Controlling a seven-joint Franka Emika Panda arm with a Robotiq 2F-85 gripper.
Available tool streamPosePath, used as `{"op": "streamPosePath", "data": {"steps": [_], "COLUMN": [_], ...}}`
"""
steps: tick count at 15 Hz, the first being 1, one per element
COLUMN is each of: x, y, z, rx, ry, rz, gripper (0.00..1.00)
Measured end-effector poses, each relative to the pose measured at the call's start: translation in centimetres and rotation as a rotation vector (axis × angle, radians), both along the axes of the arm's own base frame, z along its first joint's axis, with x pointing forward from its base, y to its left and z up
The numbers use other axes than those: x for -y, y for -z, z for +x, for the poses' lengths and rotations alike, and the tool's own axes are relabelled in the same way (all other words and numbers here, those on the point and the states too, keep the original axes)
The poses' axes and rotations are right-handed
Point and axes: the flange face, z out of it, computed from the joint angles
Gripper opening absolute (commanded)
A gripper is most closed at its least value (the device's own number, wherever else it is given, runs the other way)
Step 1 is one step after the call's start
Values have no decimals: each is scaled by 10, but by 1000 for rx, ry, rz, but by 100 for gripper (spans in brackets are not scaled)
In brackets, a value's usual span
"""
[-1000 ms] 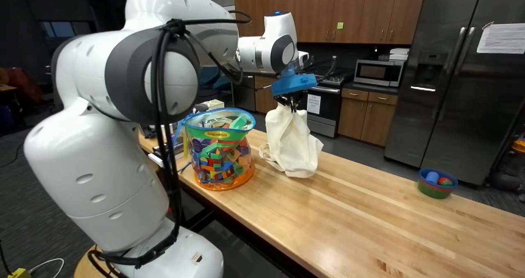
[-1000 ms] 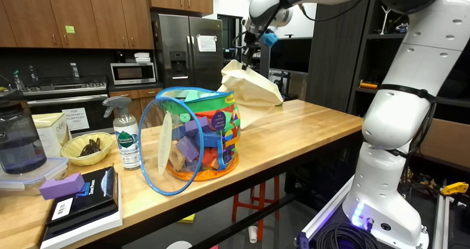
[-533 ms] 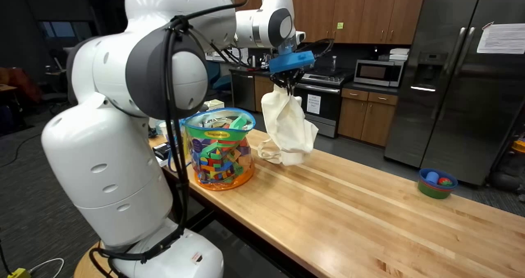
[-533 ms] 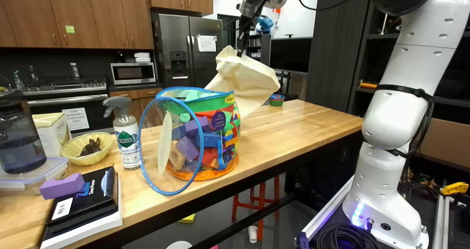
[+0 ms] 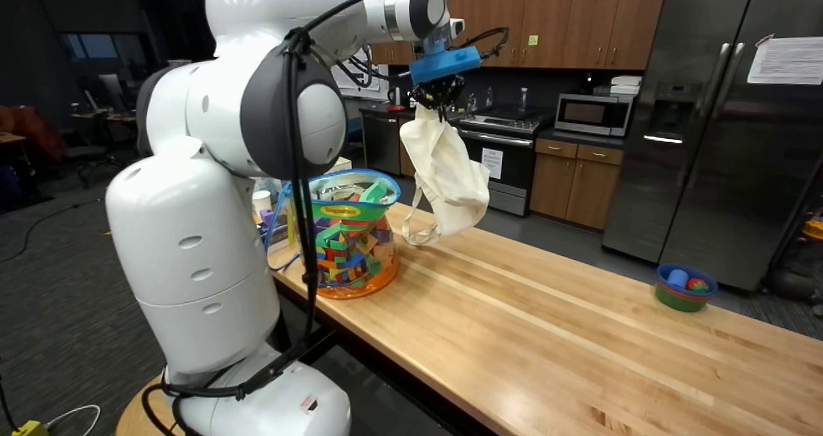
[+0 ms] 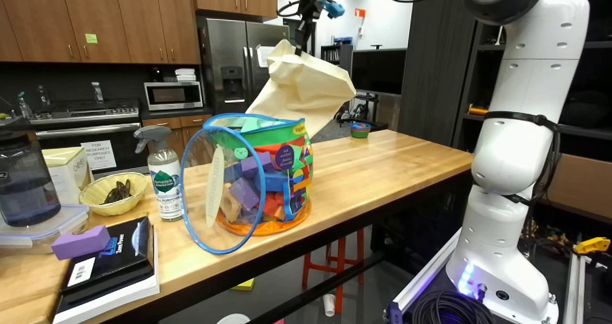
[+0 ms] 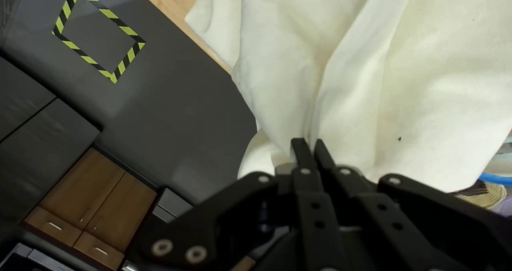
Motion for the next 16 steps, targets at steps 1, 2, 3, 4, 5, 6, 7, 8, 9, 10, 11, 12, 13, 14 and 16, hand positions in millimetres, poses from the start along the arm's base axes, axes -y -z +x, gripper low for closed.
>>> {"op": "streamPosePath", "data": {"steps": [1,2,3,4,5,6,7,8,9,10,11,12,13,14,16], "x": [-7,-15,-23,-32,-40,-47,-54,-61,-68,-74,-78,-83,-86,-89,-92], "y": [-7,-13,-21,-29,-36,-43,-49,-54,-58,-62,-66,-70,-74,-78,-88], "z": [2,4,6,7,8,8,6,5,3,0,-2,-5,-8,-11,-21], "rx": [7,15,24,34,42,49,54,60,66,73,80,89,97,104,123], "ry": [-12,-25,-39,-54,-68,-82,-96,-110,-125,-138,-150,-160,-169,-178,-198], "rz": [1,2,4,7,9,11,13,14,15,16,17,17,18,17,12], "gripper": [1,1,1,1,1,1,1,1,1,1,1,1,1,1,1]}}
